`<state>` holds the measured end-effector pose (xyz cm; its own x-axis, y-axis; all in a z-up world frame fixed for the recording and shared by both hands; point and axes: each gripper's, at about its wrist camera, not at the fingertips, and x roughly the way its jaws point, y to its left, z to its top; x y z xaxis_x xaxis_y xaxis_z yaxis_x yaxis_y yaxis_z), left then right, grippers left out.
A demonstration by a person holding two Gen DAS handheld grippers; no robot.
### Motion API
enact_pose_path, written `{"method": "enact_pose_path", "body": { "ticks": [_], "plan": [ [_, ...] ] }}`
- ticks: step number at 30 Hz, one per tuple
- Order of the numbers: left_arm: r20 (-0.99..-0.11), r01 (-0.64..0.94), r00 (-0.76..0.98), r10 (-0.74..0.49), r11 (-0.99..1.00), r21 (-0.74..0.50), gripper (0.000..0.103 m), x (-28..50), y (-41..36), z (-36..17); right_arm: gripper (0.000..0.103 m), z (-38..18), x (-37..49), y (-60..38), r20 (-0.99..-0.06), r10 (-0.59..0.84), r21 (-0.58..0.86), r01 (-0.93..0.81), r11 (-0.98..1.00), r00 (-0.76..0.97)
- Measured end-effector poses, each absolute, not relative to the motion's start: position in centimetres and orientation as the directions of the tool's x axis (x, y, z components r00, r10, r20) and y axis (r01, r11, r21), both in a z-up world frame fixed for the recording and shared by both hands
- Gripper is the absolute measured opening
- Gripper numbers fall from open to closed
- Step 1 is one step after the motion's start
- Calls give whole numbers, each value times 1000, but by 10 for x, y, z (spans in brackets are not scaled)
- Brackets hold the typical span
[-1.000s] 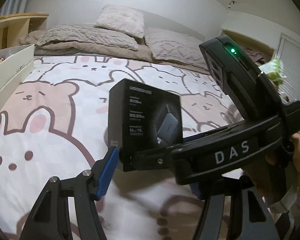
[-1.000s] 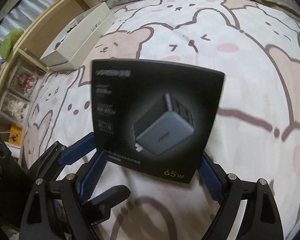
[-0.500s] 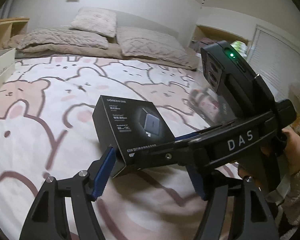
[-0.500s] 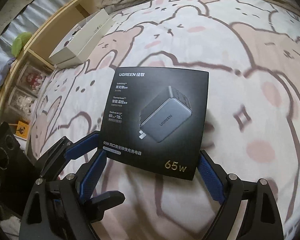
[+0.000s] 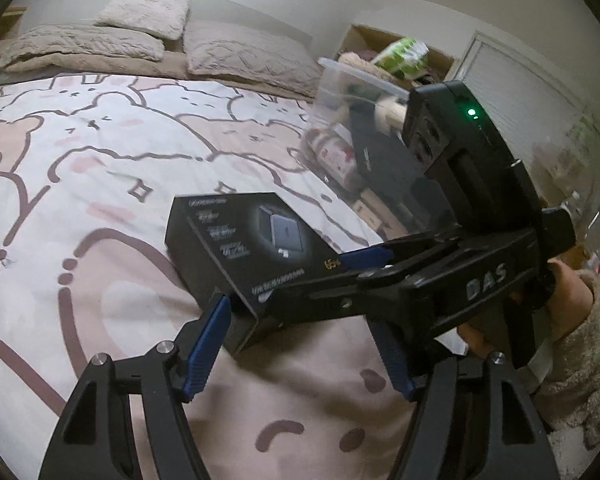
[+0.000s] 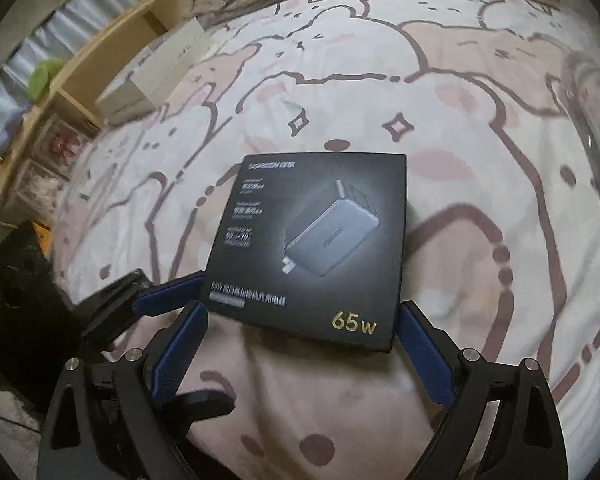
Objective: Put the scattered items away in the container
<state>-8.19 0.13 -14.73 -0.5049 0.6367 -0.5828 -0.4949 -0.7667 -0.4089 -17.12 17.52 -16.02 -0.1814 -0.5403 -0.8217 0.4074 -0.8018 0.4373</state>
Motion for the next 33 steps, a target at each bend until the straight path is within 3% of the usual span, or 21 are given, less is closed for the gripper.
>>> {"method": "enact_pose_path", "body": {
  "ticks": [4, 6, 8, 15, 20, 27, 33],
  "plan": [
    [-609, -472, -501, 615, -784, -403, 80, -78, 3, -151, 101, -164, -169, 199, -771, -598, 514, 339, -788, -221],
    [-619, -457, -511, 597, -798, -392, 95, -74, 1, -151, 103, -167, -166, 212, -746, -616, 541, 308, -783, -255],
    [-629, -441, -530, 569, -818, -369, 102, -74, -2, -151, 103, -174, -164, 224, -719, -641, 582, 270, -767, -270],
    [-668, -340, -607, 430, -901, -271, 103, -85, -12, -142, 103, -191, -147, 257, -589, -722, 693, 233, -683, -363],
    [-661, -307, -640, 390, -920, -245, 103, -99, -18, -125, 103, -192, -129, 248, -586, -702, 611, 349, -710, -404],
    [-724, -281, -589, 360, -931, -234, 103, -134, 2, -109, 103, -202, -100, 217, -608, -558, 344, 445, -827, -566],
    [-791, -248, -592, 155, -969, -4, 103, -150, 26, -119, 103, -208, -91, 217, -599, -529, 273, 468, -840, -601]
  ]
}}
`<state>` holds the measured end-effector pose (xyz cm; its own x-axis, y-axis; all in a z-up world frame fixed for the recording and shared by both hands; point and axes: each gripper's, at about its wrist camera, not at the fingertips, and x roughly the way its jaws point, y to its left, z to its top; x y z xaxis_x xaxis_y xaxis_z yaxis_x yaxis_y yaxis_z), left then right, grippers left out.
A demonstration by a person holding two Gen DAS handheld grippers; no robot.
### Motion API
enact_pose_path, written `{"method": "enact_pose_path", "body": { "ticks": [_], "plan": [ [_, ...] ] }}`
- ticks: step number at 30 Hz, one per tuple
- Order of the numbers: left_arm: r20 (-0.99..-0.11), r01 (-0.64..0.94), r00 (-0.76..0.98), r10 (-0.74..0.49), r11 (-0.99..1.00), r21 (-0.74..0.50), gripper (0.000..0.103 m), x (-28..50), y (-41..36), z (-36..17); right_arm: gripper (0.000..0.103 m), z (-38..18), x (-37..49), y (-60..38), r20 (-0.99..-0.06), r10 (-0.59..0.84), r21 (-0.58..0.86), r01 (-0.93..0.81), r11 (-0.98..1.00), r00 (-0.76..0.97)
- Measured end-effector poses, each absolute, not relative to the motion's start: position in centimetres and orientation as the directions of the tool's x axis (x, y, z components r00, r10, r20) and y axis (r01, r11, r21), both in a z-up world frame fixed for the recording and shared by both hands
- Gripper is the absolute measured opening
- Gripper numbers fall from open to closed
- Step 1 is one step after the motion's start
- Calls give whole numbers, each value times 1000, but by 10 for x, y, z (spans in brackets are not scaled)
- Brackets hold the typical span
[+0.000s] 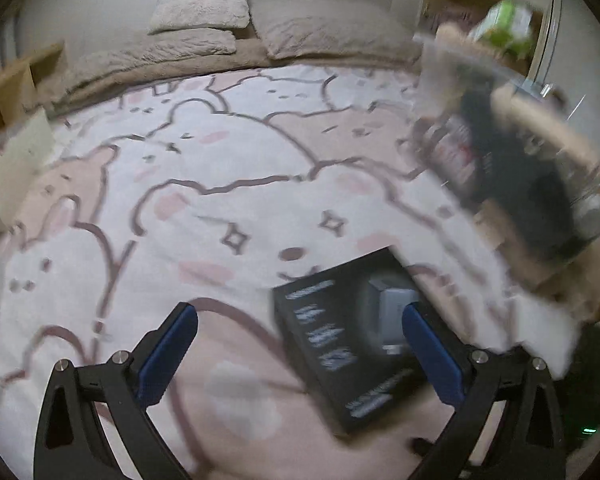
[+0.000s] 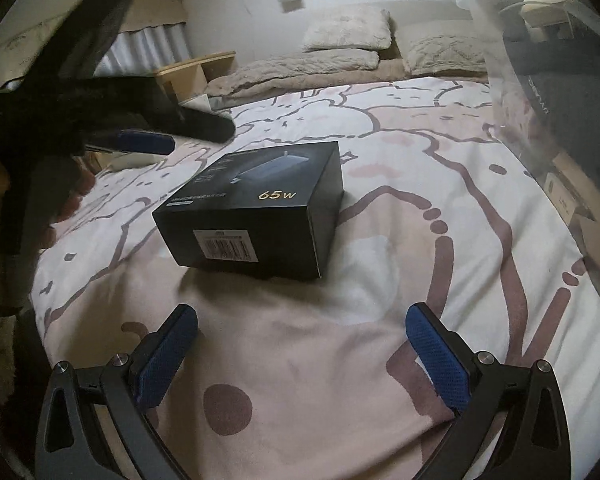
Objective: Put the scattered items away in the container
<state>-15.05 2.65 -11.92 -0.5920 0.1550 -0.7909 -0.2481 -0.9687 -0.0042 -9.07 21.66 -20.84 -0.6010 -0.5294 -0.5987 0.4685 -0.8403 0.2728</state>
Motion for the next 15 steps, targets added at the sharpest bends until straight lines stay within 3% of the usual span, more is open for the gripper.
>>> {"method": "enact_pose_path", "body": {
  "ticks": [2, 10, 15],
  "plan": [
    [-805, -228, -585, 101, -973, 44, 103, -153, 25, -126, 103, -209, -91, 222, -584, -549, 296, 472, -830, -598],
    [-831, -195, -548, 98, -981, 13, 103, -151, 10, -147, 103, -200, -96, 245, -491, -686, 486, 484, -728, -537],
    [-827, -154, -552, 102, -988, -20, 103, -149, -2, -151, 103, -193, -110, 260, -438, -754, 655, 401, -641, -489]
  ]
}}
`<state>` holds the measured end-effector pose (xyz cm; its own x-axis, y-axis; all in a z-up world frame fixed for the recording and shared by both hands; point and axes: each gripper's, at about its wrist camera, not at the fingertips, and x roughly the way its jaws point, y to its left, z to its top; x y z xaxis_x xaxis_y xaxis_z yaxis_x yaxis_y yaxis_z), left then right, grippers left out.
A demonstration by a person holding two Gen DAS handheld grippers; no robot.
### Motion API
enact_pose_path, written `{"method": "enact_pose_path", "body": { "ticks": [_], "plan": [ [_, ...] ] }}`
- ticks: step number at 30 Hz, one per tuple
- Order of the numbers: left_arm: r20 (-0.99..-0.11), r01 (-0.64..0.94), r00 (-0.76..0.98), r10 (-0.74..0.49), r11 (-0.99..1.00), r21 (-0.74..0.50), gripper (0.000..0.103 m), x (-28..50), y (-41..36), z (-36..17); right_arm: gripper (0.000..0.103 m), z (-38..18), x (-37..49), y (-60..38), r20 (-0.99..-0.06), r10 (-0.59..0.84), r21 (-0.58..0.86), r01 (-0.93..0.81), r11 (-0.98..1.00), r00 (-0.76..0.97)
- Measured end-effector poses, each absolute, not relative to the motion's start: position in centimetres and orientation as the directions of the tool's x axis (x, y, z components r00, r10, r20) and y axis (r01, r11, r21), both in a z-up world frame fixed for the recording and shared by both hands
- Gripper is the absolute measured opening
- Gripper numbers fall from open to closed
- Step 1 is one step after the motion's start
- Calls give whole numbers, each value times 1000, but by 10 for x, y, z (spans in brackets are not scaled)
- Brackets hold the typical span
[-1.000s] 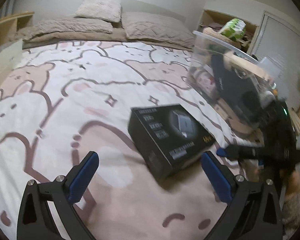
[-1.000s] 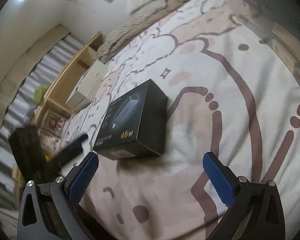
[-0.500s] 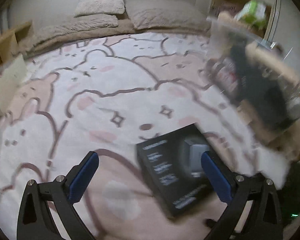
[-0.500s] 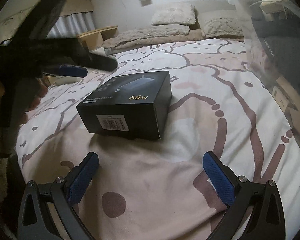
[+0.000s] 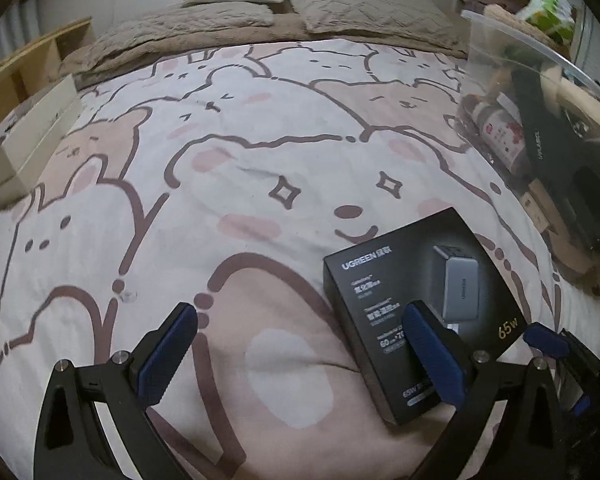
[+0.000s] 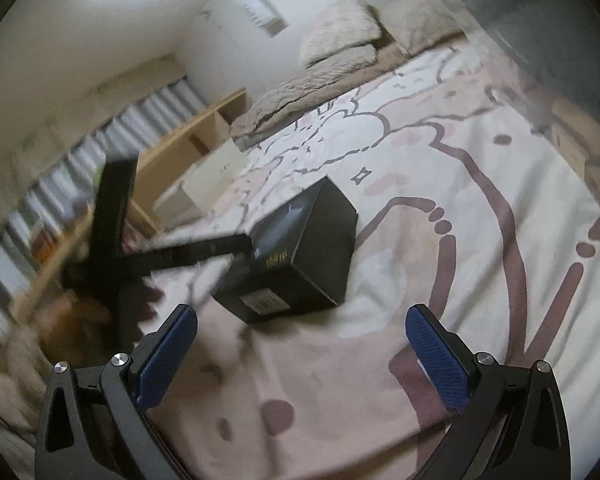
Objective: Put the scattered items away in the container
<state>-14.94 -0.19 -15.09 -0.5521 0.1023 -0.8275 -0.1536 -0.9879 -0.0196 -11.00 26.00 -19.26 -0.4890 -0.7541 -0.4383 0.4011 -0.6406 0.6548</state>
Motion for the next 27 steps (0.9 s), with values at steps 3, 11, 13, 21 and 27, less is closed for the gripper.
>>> {"method": "enact_pose_path", "body": {
  "ticks": [3, 11, 13, 21, 27],
  "plan": [
    [-821, -152, -560, 108, -988, -26, 103, -148, -3, -152, 103, -192, -130, 267, -387, -818, 777, 327, -538, -426],
    [-808, -154, -576, 126, -987, -44, 103, -145, -6, -154, 103, -208, -182, 247, -437, -889, 881, 137, -453, -135],
    [-797, -156, -591, 122, -987, -35, 103, -143, -5, -155, 103, -212, -190, 243, -424, -902, 896, 105, -431, -86],
    [-782, -154, -612, 115, -988, -25, 103, -140, -4, -155, 103, -217, -212, 207, -412, -910, 907, 111, -407, 31],
    [-779, -143, -618, 108, -989, -24, 103, -138, -9, -154, 101, -212, -217, 196, -341, -940, 935, 114, -336, 29]
  ]
}}
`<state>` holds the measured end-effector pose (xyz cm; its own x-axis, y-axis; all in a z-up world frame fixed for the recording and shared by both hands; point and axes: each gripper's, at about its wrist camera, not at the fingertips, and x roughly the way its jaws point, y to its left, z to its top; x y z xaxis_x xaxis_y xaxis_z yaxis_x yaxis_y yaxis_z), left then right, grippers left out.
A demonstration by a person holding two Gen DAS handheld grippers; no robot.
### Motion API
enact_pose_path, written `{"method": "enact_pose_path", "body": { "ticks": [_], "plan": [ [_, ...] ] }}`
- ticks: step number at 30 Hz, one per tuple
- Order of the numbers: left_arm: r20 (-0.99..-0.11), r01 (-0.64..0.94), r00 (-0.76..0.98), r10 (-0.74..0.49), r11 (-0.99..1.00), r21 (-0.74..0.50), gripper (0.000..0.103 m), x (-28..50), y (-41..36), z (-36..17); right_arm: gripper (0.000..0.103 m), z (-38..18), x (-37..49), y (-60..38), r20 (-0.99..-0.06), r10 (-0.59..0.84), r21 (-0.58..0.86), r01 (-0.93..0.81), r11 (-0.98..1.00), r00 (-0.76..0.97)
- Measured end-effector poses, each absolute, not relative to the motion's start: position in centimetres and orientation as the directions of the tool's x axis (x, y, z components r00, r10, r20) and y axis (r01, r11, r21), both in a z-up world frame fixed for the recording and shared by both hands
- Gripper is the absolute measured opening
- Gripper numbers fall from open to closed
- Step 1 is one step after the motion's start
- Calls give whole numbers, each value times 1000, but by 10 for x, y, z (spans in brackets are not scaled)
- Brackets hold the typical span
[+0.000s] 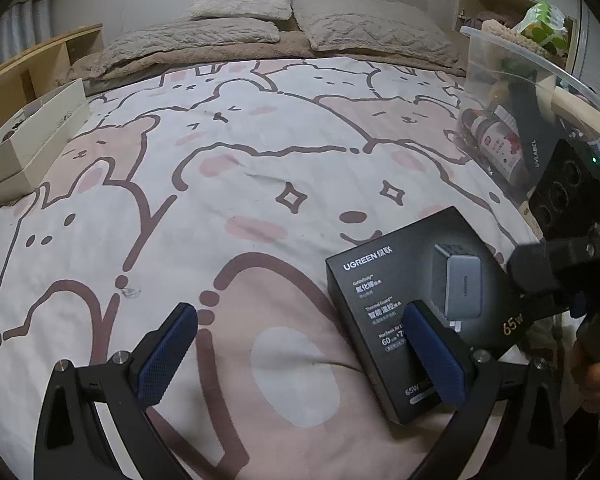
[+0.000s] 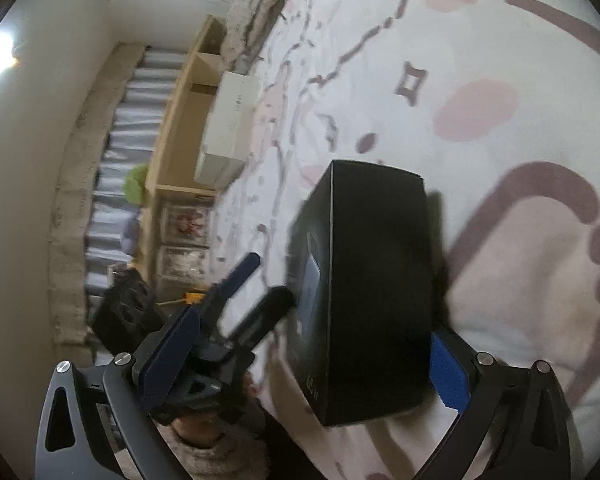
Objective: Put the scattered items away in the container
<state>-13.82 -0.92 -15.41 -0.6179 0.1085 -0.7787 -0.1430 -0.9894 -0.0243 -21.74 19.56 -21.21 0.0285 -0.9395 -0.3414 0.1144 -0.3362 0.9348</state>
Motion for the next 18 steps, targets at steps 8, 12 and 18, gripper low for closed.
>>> {"method": "enact_pose_path", "body": {
  "ticks": [8, 12, 18],
  "plan": [
    [-770, -101, -637, 43, -995, 28, 103, -131, -25, -154, 68, -221, -217, 176, -340, -940, 934, 137, -331, 42],
    [-775, -87, -630, 50, -996, 5, 103, -130, -32, -155, 44, -228, -217, 180, -381, -925, 918, 123, -378, 0],
    [-777, -129, -609, 158, -987, -99, 103, -116, -37, -153, 44, -222, -209, 192, -350, -936, 927, 129, -353, -47]
  ]
}}
